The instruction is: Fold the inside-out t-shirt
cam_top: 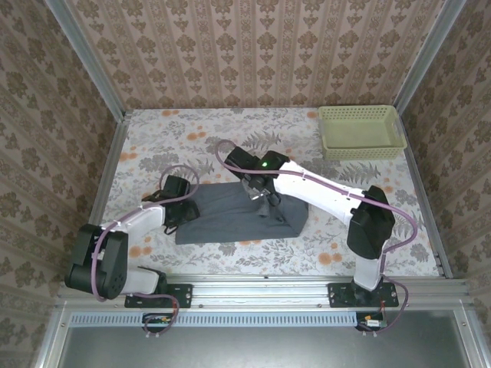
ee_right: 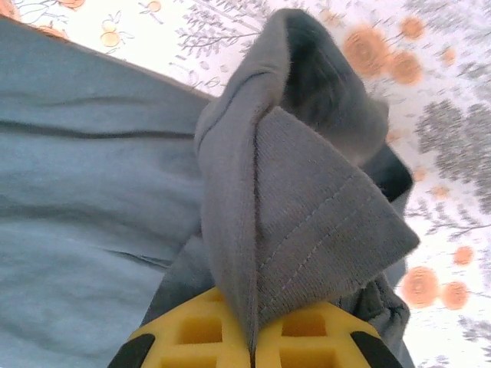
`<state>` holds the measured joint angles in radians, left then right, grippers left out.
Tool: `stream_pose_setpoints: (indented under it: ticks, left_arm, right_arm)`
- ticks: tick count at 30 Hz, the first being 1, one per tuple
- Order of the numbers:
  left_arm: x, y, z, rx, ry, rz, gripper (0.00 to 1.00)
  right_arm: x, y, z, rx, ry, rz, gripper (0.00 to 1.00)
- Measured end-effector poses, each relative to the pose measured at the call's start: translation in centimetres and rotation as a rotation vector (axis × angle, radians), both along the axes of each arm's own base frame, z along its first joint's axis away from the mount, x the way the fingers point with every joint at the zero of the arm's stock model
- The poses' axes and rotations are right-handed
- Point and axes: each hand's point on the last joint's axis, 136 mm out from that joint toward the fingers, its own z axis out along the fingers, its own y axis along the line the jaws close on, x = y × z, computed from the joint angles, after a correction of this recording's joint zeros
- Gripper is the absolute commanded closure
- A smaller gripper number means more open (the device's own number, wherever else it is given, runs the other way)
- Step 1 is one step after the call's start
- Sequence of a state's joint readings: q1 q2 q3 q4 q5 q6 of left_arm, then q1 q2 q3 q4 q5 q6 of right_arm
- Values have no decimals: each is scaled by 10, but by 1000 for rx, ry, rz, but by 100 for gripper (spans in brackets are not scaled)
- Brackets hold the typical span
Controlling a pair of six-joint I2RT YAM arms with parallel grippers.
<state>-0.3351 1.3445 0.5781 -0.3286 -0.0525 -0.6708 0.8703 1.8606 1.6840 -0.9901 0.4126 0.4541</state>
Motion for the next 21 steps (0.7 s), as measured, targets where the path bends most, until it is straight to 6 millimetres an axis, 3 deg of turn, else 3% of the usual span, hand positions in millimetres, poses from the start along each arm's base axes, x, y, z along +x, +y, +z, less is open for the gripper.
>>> stream_pose_setpoints:
  ticks: [6, 15, 21]
  left_arm:
    - [-7, -20, 0, -15, -77, -41, 52]
    - [-40, -68, 4, -117, -100, -129, 55]
    - [-58, -52, 5, -166, -87, -59, 54]
  right_arm:
    - [0, 20, -4, 114, 42, -37, 100]
    - [6, 45, 17, 228, 44, -10, 100]
    - [-5, 76, 24, 284, 66, 54, 100]
